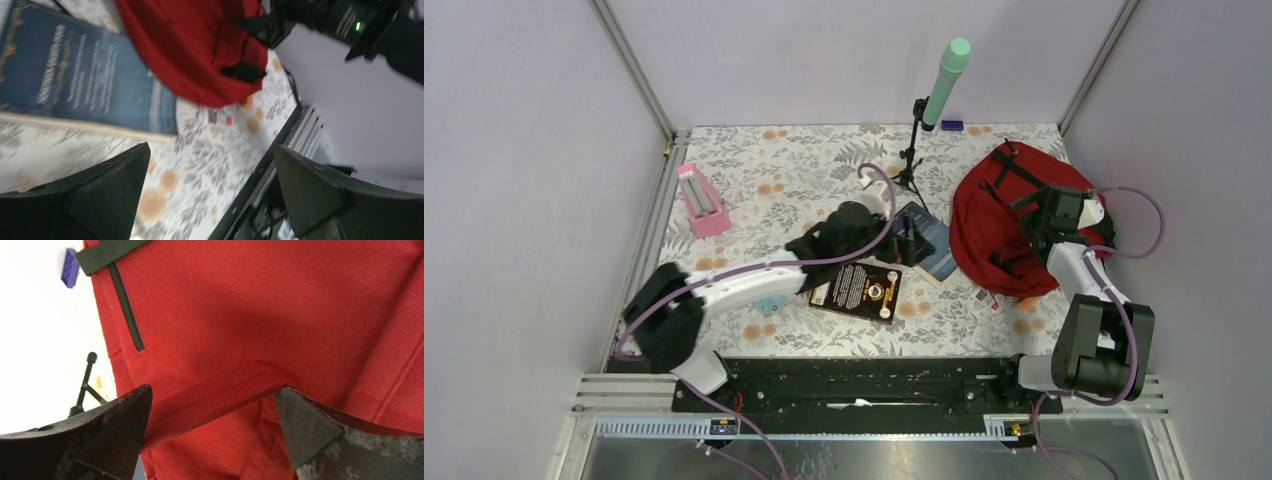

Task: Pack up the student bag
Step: Unzip the student bag at the center of the board.

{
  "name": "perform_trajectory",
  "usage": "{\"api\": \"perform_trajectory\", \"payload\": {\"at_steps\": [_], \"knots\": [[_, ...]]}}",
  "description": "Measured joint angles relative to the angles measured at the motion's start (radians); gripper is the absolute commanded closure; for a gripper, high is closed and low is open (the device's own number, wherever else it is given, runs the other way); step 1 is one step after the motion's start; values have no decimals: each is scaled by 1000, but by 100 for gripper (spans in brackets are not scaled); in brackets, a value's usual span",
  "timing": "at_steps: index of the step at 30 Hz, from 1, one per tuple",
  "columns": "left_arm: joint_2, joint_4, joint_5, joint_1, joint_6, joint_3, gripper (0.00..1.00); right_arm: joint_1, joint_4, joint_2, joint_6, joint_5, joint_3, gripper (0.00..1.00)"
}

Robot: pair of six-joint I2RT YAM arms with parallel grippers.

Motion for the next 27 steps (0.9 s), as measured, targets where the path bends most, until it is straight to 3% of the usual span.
{"api": "perform_trajectory", "payload": {"at_steps": [6,12,14,18,21,24,26,27], "knots": [[328,159,0,-23,-133,223,1,-1,-4,-41,-12,-4,-55,0],[541,169,-20,-34,-222,378,3,-1,-19,-82,-23,-24,-63,0],[596,164,-23,-35,-244,412,18,-1,-28,-99,-27,-29,-65,0],[734,145,11,-37,-266,547,35,-1,-34,-137,-43,-45,-75,0],[858,128,62,-39,-269,702,34,-1,-35,-163,-68,-48,-89,0],[887,125,80,-48,-267,729,35,-1,-51,-194,-96,-45,-93,0],[887,125,84,-55,-264,732,54,-1,-56,-220,-114,-45,-93,0],[887,127,84,-56,-262,734,74,-1,-59,-233,-121,-45,-93,0]]}}
